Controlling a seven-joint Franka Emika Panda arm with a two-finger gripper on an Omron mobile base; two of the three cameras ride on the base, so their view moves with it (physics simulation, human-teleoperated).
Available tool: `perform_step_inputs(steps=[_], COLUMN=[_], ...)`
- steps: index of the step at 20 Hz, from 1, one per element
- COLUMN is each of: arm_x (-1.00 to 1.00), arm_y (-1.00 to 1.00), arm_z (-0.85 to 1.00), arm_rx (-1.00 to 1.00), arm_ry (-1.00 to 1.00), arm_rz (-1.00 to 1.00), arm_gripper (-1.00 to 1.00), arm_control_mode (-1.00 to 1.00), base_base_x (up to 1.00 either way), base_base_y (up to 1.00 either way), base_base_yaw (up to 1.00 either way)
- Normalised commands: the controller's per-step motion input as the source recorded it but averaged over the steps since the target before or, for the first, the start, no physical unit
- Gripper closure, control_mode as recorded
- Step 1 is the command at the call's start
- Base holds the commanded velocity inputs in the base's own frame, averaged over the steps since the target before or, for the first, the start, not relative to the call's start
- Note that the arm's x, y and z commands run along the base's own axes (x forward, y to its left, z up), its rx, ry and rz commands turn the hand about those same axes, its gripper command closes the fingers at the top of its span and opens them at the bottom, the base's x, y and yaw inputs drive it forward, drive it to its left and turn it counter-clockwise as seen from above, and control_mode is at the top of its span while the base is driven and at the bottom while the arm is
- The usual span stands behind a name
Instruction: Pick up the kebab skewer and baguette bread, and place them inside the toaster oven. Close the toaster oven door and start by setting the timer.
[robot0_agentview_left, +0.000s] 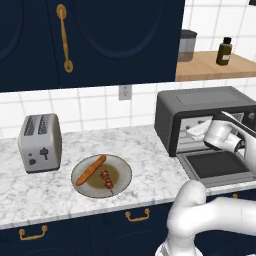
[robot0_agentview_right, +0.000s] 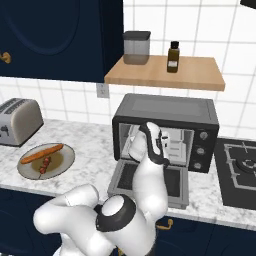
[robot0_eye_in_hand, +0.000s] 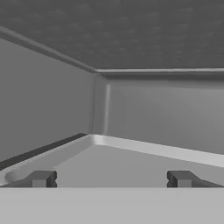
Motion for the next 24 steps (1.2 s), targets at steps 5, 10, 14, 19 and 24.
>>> perform_step_inputs(steps=[5, 10, 14, 19, 24], arm_x=[0.45, 0.17, -0.32, -0.48, -0.73], arm_y=[-0.06, -0.08, -0.12, -0.13, -0.12], arm_z=[-0.21, -0.34, -0.68, -0.61, -0.51], arm_rx=[0.02, 0.01, 0.00, 0.00, 0.00], arm_ry=[0.00, 0.00, 0.09, 0.23, 0.33], arm_rz=[0.00, 0.00, 0.00, 0.00, 0.00], arm_gripper=[-1.00, -1.00, -1.00, -1.00, -1.00], arm_control_mode=[-1.00, -1.00, -1.00, -1.00, -1.00], base_base_x=[0.00, 0.00, 0.00, 0.00, 0.00], base_base_y=[0.00, 0.00, 0.00, 0.00, 0.00], base_base_yaw=[0.00, 0.00, 0.00, 0.00, 0.00])
